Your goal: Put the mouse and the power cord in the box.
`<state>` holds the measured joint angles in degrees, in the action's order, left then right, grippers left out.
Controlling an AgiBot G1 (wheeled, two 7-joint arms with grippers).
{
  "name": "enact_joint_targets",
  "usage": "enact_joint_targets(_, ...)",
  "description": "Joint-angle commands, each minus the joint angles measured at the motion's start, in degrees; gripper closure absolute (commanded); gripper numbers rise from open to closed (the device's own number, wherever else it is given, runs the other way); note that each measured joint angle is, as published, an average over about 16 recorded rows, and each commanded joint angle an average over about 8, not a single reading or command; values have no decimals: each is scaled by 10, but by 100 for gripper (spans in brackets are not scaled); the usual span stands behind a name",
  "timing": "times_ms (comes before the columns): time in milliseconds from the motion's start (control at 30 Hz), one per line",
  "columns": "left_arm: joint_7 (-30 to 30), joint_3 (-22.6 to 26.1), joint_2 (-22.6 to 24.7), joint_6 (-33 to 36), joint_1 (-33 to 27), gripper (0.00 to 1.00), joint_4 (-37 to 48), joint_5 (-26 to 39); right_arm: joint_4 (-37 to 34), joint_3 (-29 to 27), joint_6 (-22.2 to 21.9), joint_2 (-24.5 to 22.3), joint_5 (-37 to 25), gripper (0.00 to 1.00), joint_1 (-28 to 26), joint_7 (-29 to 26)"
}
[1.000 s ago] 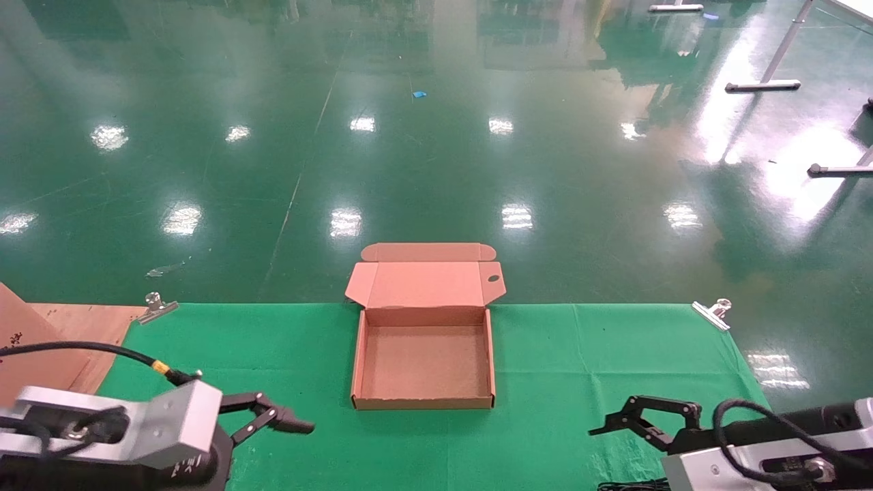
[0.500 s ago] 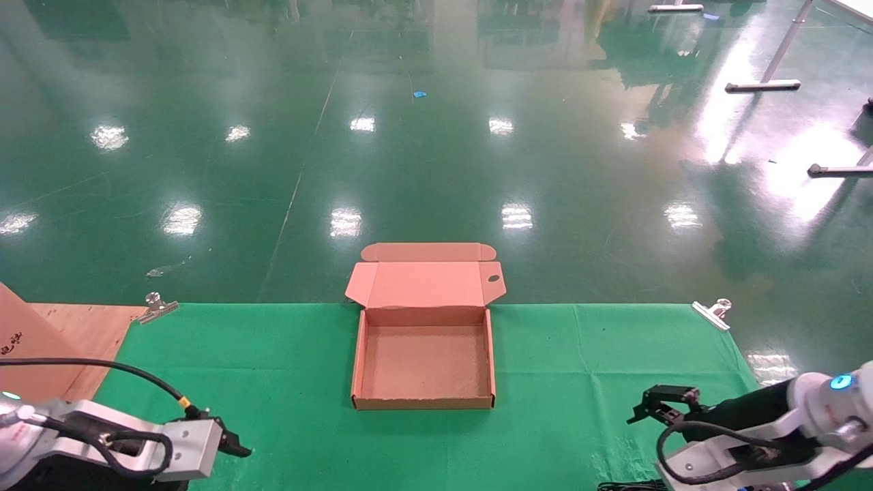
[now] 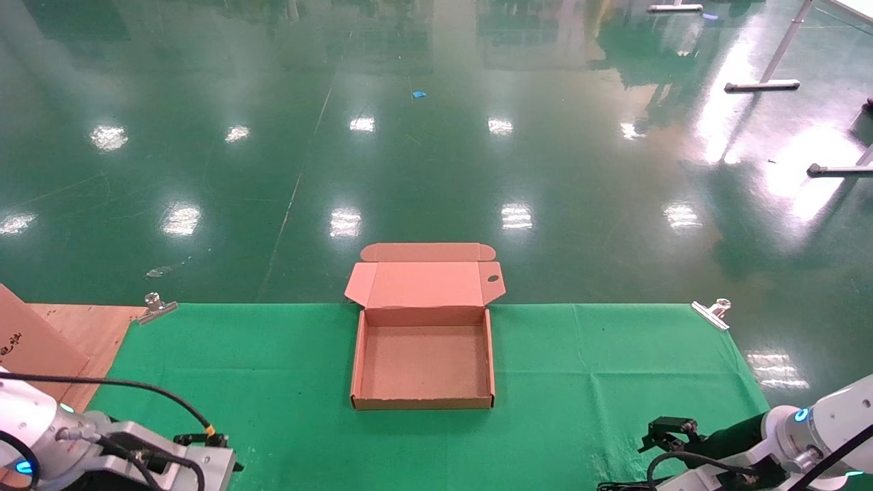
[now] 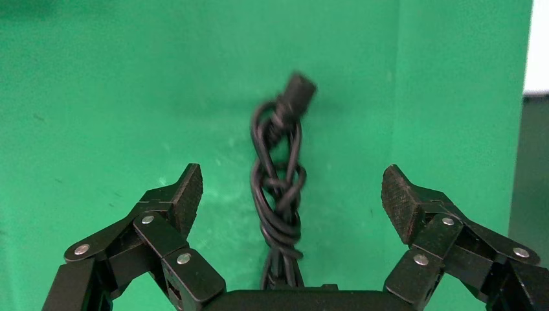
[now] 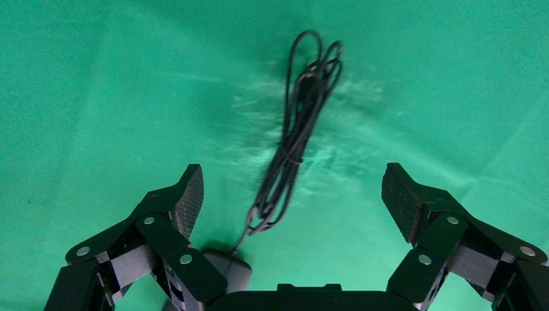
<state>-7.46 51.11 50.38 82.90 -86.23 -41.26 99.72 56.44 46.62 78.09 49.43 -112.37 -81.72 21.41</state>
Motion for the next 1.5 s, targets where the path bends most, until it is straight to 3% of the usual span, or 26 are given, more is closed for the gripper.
enact_joint_targets(33,-8,7,8,-9,2,0,10,14,-22,3,-8,5,-4,0,2,11)
enact_joint_targets(833,-83,13,62,-67,-3,0,159,27,-247,6,-94,86,-10,0,-24,137)
enact_joint_targets(867,-86,13,64,-71,-4,1,165,29,-256,5,-95,89,-8,0,-26,143)
enact_joint_targets(900,-88,13,65,-74,-6,9,170,30,-264,5,-96,92,-6,0,-28,148)
enact_joint_targets(933,-91,13,65,-76,-7,22,175,30,-272,4,-96,94,-5,6,-30,153)
enact_joint_targets(1133,-107,12,68,-86,-13,95,204,31,-316,1,-100,109,3,81,-43,178)
enact_joint_targets(1167,-109,11,69,-86,-13,100,209,30,-323,0,-100,112,4,94,-45,182)
enact_joint_targets(1200,-112,11,69,-87,-14,100,213,29,-330,0,-101,114,4,100,-47,185)
enact_joint_targets(1500,-128,9,73,-89,-19,100,242,26,-376,0,-108,129,5,100,-60,211)
